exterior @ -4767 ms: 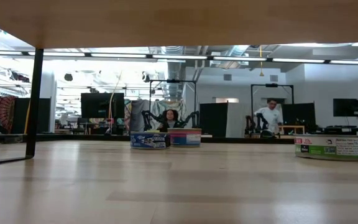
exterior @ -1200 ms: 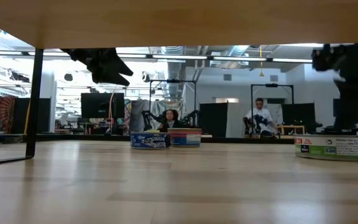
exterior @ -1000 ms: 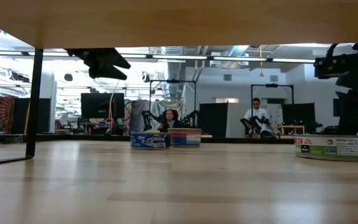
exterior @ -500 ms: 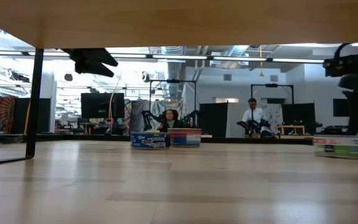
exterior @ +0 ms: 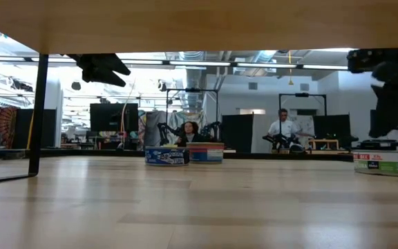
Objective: Stack canned seafood by type on shelf
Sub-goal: Put the green and white tuna can on the top of the middle stacked tuna cans on the shelf
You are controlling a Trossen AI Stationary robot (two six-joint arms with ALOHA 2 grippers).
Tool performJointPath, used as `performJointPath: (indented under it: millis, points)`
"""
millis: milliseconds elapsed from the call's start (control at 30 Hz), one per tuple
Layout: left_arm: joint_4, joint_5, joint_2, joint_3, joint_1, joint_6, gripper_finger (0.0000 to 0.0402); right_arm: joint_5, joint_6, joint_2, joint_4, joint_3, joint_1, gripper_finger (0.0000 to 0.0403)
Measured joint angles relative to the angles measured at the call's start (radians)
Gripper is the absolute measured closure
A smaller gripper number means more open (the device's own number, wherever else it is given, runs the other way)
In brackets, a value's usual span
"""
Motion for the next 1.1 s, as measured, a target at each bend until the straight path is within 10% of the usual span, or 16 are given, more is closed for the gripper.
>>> performJointPath:
  millis: [200,533,800,1100]
  points:
    - [-0.014,0.022,0.000,0.000,0.000,-0.022,0.0107,-0.179,-0.119,0.002,0.029,0.038,0.033,0.0122]
    - [-0.012,0.033,0.000,0.000,-0.001,-0.055,0.0107,-0.192,-0.016,0.192,-0.018,0.039,0.092,0.0121]
    - [0.036,0.027,-0.002,0.000,-0.002,-0.048,0.0107,0.008,0.033,0.340,-0.088,0.046,0.028,0.0121]
    - [0.071,0.015,-0.003,0.001,-0.001,-0.032,0.0107,0.134,-0.092,0.188,-0.124,0.040,-0.126,0.0121]
